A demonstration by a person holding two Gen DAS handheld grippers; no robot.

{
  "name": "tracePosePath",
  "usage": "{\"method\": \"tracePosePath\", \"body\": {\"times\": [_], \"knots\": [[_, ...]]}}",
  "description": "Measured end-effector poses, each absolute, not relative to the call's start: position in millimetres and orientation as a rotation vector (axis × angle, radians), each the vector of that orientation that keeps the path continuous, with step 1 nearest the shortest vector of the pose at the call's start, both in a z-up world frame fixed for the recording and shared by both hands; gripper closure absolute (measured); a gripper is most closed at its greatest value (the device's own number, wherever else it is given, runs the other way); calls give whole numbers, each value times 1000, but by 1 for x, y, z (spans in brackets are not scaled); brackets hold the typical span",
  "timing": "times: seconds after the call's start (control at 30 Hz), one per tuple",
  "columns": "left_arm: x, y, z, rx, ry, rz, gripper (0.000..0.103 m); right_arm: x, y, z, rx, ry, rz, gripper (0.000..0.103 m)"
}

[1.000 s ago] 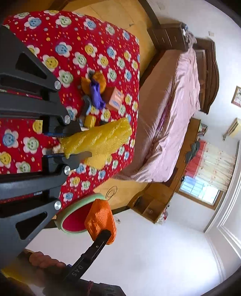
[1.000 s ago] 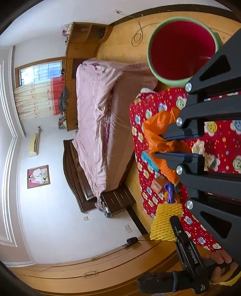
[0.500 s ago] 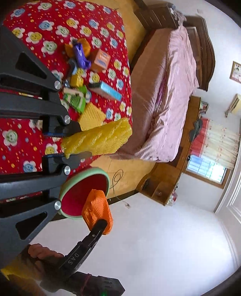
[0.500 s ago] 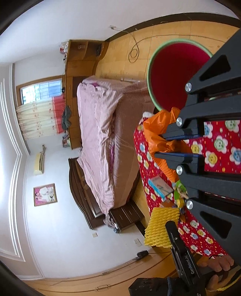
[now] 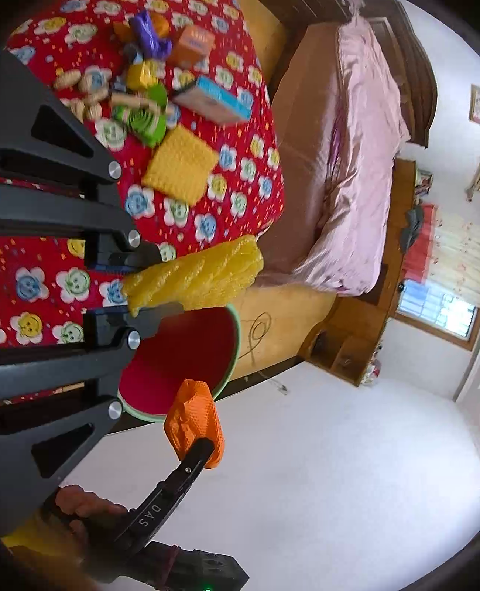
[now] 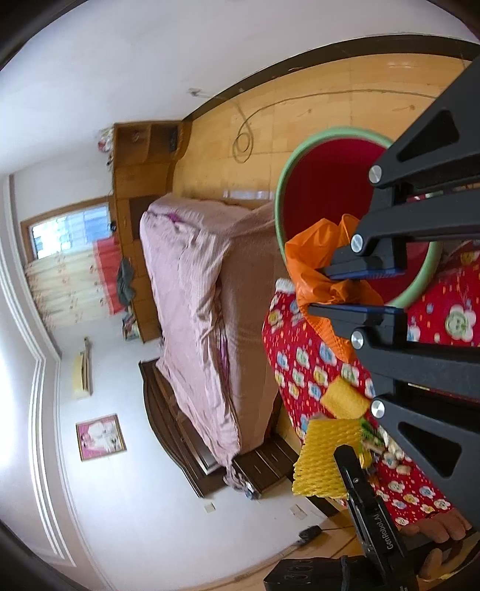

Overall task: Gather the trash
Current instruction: 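Carry the yellow foam net and orange mesh sleeve over the red bucket, then open both tools to drop the foam net and mesh sleeve into the bucket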

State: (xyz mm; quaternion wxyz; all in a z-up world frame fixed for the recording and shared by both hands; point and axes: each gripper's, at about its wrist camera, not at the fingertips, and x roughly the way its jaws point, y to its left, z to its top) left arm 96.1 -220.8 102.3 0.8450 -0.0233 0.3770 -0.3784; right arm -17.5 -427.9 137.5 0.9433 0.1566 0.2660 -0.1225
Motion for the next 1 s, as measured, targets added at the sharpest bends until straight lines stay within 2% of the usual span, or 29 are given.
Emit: {"method": "tracePosePath", "body": {"times": [0.67,0.77,0.83,1.0], "knots": [[98,-334,34,98,920,-926,91,-28,-498,65,441,650,-375,88],[96,-341,30,132,914,-921,81,-28,-501,59,450,650,-380,87],[94,-343,31,138,909,-917,68,-29,-503,58,475,649,-373,78],[92,-341,36,146,891,-906,65,-32,-504,60,486,624,-373,68]]}}
